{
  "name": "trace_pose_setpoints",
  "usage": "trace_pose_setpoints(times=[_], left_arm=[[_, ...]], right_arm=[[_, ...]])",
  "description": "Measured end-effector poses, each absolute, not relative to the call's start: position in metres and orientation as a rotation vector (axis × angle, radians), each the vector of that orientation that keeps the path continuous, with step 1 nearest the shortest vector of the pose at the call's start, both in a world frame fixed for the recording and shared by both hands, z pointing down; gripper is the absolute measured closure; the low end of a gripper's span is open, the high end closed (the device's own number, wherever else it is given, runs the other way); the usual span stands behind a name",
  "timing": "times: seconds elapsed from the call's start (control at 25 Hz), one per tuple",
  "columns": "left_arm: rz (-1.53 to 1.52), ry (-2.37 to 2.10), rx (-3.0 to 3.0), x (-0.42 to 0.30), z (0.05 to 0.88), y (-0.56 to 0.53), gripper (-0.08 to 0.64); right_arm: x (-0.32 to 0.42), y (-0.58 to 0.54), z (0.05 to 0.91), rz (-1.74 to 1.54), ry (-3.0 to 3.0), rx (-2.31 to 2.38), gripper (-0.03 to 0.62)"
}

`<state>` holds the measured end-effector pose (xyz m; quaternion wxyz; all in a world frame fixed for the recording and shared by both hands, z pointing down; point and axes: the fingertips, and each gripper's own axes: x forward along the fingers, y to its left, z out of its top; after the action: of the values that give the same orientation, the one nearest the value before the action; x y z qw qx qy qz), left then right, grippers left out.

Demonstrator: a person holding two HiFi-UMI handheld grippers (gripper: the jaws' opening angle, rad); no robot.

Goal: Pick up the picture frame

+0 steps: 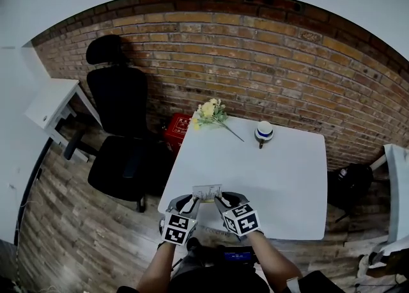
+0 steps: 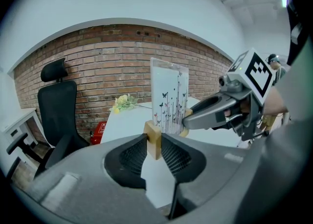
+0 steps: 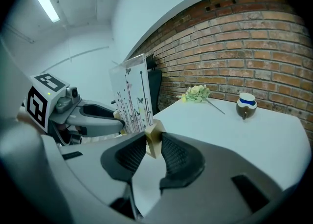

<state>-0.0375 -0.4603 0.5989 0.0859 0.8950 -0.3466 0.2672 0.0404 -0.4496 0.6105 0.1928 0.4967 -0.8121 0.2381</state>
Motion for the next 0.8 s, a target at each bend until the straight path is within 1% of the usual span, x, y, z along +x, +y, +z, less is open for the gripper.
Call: trace_pose_setpoints(times=[0.4,0.64,0.8], left_arm=[[0.816,-1.115,2.585,-0.044,0.613,-0.416,0.465],[0.796,-1.116,2.621,-0.052,0.603,-0.397,0.463],[0.791,-1.109,2.648,-0.071,0.596,-0.375,0.465]], right_arm=[[0.034,-0.411,0.625,0.693,-2.314,1.299,0.489],[0.026,-0.392,0.615,0.666,-2.316,1.325,0.489],[0.008,-0.369,0.609,0.65,-2.317,1.337,0.489]])
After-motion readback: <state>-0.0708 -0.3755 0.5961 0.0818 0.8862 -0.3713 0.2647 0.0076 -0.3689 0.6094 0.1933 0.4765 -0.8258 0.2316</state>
